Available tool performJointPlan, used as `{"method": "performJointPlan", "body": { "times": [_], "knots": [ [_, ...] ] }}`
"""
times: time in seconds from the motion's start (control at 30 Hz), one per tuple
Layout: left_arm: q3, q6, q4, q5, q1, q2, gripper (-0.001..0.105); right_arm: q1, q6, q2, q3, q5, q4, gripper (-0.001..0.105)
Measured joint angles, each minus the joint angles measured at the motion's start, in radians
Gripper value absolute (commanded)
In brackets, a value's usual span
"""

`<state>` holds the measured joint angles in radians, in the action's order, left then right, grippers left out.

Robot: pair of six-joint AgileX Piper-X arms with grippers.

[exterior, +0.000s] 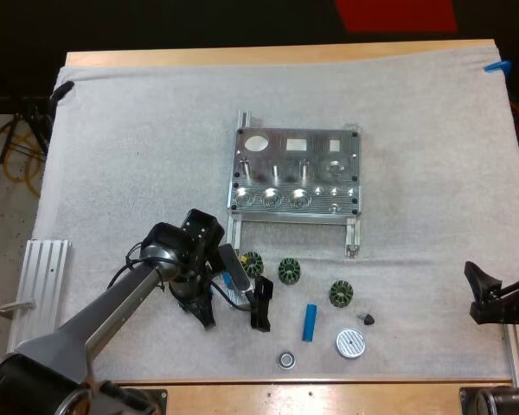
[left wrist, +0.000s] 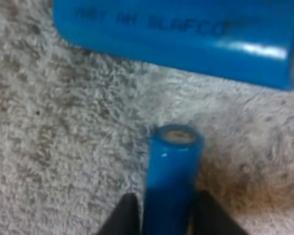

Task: Load cells from left to right

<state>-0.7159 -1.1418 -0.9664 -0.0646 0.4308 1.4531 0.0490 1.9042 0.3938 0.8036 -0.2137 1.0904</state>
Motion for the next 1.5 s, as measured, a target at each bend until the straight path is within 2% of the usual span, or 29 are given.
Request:
{"method": "performJointPlan", "body": {
  "times": [0.3, 0.5, 0.6, 0.77, 1.0, 1.2, 1.37, 1.5],
  "knots": [
    [0.0, -0.006, 0.0, 0.002, 0.0, 0.0, 0.001, 0.0, -0.022, 0.0, 0.0, 0.0, -0.049, 0.079],
    [-0.084, -0.004, -0.013, 0.015, 0.001, -0.072, 0.0, 0.0, -0.061, 0.0, 0.0, -0.007, -0.049, 0.079],
    [-0.141, 0.013, -0.034, 0.072, 0.001, -0.133, 0.0, 0.0, -0.09, 0.0, 0.0, -0.05, -0.051, 0.079],
    [-0.205, 0.067, -0.054, 0.24, 0.001, -0.23, 0.0, 0.0, -0.167, 0.037, 0.0, -0.149, -0.055, 0.079],
    [-0.261, 0.093, -0.072, 0.368, 0.003, -0.307, 0.0, 0.012, -0.213, 0.167, 0.0, -0.279, -0.068, 0.079],
    [-0.285, 0.123, -0.108, 0.389, 0.093, -0.313, 0.0, 0.134, -0.309, 0.315, 0.02, -0.316, -0.131, 0.079],
    [-0.285, 0.125, -0.11, 0.391, 0.211, -0.313, 0.0, 0.31, -0.42, 0.444, 0.027, -0.317, -0.255, 0.079],
    [-0.285, 0.112, -0.103, 0.394, 0.263, -0.313, 0.0, 0.427, -0.508, 0.53, 0.027, -0.317, -0.347, 0.079]
  ]
}}
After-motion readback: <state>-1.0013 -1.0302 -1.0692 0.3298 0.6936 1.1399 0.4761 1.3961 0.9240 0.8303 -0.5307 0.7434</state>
